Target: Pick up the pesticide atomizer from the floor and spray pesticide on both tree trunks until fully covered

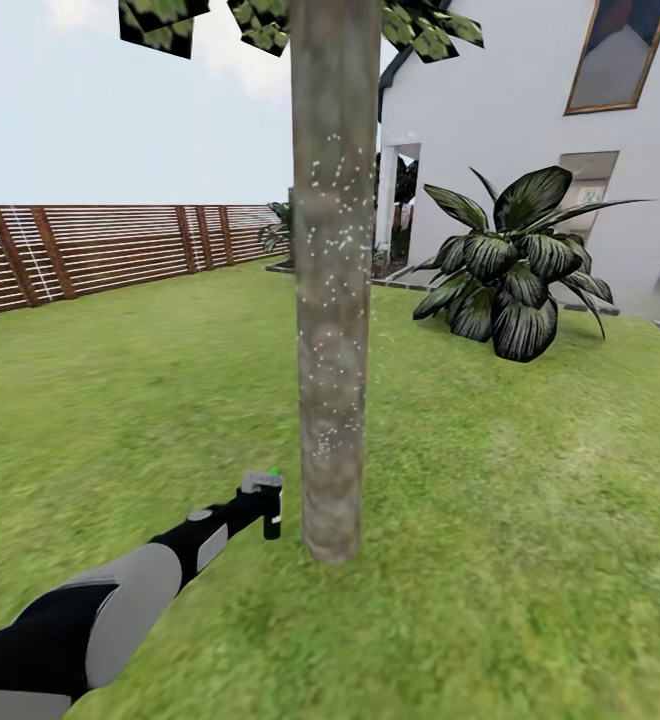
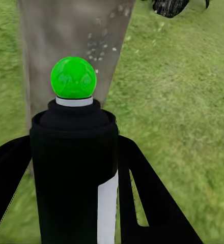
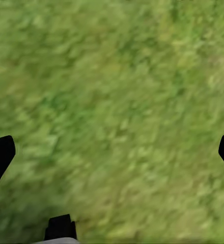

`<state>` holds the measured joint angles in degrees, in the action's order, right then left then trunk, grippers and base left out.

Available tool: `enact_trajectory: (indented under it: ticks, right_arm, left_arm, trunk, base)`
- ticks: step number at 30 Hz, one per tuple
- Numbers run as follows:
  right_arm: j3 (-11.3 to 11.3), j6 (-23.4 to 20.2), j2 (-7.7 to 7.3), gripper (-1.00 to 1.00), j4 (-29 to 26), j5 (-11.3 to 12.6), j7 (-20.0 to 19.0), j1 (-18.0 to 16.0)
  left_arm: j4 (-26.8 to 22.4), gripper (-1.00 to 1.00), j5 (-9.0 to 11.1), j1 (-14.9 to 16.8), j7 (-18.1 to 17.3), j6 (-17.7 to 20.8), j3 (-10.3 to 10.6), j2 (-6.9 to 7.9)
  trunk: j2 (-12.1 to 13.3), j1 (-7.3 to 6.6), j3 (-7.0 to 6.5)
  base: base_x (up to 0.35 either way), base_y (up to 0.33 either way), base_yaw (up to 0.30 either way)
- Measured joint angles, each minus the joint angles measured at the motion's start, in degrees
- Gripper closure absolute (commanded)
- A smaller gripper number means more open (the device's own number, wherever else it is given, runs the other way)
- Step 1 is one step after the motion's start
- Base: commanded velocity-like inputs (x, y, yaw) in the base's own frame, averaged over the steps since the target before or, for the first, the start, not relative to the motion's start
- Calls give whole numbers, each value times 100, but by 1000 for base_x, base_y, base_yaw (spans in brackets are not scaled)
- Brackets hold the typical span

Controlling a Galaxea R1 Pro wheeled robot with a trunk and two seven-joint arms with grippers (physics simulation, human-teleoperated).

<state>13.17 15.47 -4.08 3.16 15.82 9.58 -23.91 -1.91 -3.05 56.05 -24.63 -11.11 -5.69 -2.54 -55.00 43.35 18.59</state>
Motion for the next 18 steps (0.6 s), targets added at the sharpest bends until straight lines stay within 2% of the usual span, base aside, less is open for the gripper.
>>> enact_trajectory:
  ticks: [3,6,9,14,18]
  right_arm:
    - [-6,0,5,-100,0,0,0,0]
    - [-7,0,11,-100,0,0,0,0]
    - [-8,0,12,-100,0,0,0,-1]
    - [-8,0,10,-100,0,0,0,0]
    - [-8,0,13,-100,0,0,0,0]
  left_arm:
    - [-7,100,52,-19,5,-12,-30,-1]
    - [-19,100,428,-23,3,-13,-60,-1]
    - [-30,100,494,-22,-2,-14,-50,-1]
    - [-44,100,514,-23,-7,-14,-35,-1]
    - [-46,100,514,-24,-7,-6,-33,-1]
  trunk:
    - [0,0,0]
    - [0,0,0]
    - [0,0,0]
    - [0,0,0]
    - [0,0,0]
  base:
    - [151,314,0]
    - [176,325,-15]
    - [199,327,-142]
    - [227,329,-265]
    - [119,345,-100]
